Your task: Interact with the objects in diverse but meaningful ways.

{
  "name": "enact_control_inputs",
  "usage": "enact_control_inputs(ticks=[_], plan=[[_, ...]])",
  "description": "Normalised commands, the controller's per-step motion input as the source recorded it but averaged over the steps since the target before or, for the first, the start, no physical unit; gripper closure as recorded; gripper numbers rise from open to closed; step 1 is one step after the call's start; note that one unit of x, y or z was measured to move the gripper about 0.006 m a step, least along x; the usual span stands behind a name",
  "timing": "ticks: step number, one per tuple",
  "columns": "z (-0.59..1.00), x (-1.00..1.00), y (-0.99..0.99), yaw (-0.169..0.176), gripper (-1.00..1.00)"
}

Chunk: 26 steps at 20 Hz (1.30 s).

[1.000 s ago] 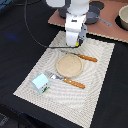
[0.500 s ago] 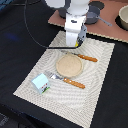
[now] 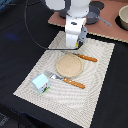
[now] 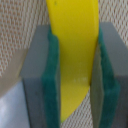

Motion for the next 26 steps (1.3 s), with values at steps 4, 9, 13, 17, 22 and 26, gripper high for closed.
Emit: enact_control_inputs(ticks=[4, 9, 13, 17, 22, 26], plan=[[1.0, 0.11, -0.06, -0.028, 1.0], [1.0, 0.32, -0.46, -0.037, 1.0], [0.85, 0.31, -0.84, -0.028, 1.0], [0.38, 0.13, -0.99, 0.0, 1.0], [0.07, 0.06, -0.99, 0.0, 1.0], [-0.34, 0.04, -0.88, 0.0, 1.0]])
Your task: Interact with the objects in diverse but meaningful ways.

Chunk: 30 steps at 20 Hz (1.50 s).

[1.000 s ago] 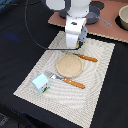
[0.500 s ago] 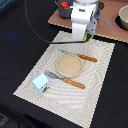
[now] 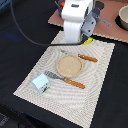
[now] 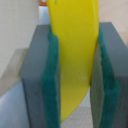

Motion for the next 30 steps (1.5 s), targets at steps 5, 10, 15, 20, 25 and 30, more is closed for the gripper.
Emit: enact_control_inputs(ticks=[5, 10, 15, 20, 25, 30], plan=[[-0.44, 0.0, -0.55, 0.002, 1.0], [-0.19, 0.15, -0.1, 0.0, 1.0], [0.11, 0.52, 0.09, 0.0, 1.0], [0.06, 0.41, 0.06, 0.001, 1.0], [-0.05, 0.2, 0.0, 0.0, -1.0], [0.03, 0.11, 0.0, 0.004, -1.0]])
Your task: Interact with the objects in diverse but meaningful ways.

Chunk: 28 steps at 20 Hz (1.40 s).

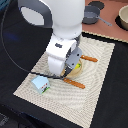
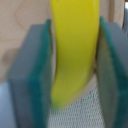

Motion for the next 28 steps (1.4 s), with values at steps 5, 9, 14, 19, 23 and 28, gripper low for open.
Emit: enact_control_inputs(ticks=[5, 9, 14, 19, 23, 28], plan=[[0.56, -0.07, -0.03, 0.004, -1.0], [1.0, -0.28, -0.12, -0.017, -1.0], [1.0, -0.29, -0.3, -0.023, -1.0], [0.84, -0.37, -0.46, -0.005, -1.0], [0.54, -0.39, -0.46, -0.073, -1.0], [0.02, -0.48, -0.52, -0.08, -1.0]])
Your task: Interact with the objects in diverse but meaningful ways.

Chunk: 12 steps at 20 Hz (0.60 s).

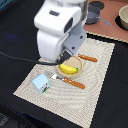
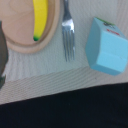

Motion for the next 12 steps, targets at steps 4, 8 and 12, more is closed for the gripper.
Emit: enact_control_inputs(ticks=[4, 8, 12], plan=[[-0.2, -0.5, -0.54, -0.112, -1.0], [-0.36, -0.46, -0.44, -0.143, -1.0], [-0.43, -0.37, -0.17, -0.178, -1.0]])
